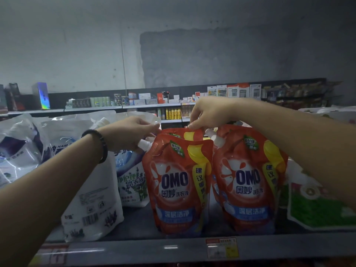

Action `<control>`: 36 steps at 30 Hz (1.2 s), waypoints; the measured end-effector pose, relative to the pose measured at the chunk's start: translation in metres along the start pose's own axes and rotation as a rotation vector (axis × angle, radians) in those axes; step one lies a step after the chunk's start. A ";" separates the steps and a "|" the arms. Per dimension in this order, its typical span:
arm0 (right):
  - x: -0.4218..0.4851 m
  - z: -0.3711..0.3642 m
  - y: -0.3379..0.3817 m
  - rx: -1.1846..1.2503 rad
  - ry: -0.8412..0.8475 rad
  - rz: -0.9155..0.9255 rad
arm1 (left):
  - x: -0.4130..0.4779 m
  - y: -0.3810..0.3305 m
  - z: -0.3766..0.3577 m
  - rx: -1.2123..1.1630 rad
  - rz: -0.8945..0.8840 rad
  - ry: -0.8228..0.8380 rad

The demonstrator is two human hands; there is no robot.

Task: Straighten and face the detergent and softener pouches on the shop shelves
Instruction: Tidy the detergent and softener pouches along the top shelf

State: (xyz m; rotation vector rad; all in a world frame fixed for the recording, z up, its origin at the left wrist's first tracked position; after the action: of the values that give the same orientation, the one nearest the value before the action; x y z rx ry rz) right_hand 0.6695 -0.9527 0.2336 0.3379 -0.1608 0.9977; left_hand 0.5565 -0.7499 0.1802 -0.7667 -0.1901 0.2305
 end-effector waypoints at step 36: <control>-0.104 -0.089 0.154 0.577 -0.475 0.252 | -0.196 0.120 0.054 0.064 -0.171 -0.761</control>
State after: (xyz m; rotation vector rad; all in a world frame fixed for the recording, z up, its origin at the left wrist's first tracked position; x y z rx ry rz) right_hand 0.4824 -0.9278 0.1521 1.1061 -0.3513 1.1905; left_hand 0.3393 -0.6846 0.1171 -0.5652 -0.9590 0.3567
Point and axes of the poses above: each hand's wrist, its own x-axis towards the middle knuckle, its own z-axis out of the back of the hand, y = z × x, the point moved 4 cm from there along x, towards the middle knuckle, and after that the axes turned 8 degrees about x, right-handed, at the moved point
